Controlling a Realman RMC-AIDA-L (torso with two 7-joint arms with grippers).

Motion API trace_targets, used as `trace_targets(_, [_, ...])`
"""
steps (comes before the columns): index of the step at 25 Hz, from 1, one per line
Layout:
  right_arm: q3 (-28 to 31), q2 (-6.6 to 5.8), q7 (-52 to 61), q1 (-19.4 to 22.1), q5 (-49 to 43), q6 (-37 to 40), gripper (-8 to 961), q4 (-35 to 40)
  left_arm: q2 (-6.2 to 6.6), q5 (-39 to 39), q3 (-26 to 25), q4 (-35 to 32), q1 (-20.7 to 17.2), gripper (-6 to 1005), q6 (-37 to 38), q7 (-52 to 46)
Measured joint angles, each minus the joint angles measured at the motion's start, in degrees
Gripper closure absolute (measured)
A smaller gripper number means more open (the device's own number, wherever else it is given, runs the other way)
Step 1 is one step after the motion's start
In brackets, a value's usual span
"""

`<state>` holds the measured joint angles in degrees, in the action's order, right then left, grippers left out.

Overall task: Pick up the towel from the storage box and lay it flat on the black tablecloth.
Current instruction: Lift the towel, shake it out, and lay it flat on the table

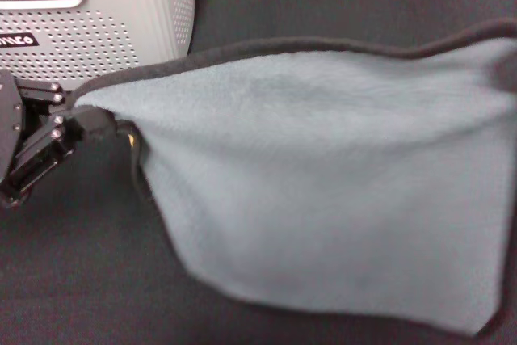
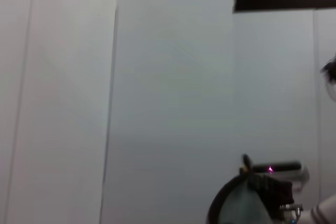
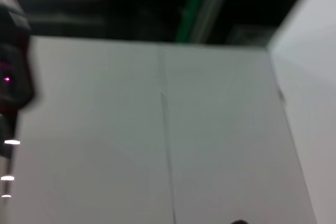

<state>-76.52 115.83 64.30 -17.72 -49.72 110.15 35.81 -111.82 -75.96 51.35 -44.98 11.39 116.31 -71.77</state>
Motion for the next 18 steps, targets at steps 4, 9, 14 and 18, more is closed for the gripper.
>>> trace_targets(4, [-7.6, 0.18, -0.5, -7.5, 0.0, -11.8, 831, -9.9, -0.76, -8.4, -0.8, 1.3, 2.8, 985, -8.8, -1.7])
trace_targets(9, [-9.9, 0.30, -0.6, -13.4, 0.4, -24.6, 828, -15.9, -1.98, -21.4, -5.9, 4.8, 8.9, 984, -20.7, -3.7])
trace_targets(14, [-9.9, 0.12, -0.4, -14.2, 0.0, -31.1, 825, -16.0, -2.52, -26.6, -8.0, 3.8, 10.5, 985, -28.4, -6.4])
trace_targets(18, [-9.6, -0.36, -1.6, -14.3, -0.1, -34.8, 822, -16.4, -2.56, -28.8, -8.0, 2.8, 11.8, 985, -31.1, -8.2])
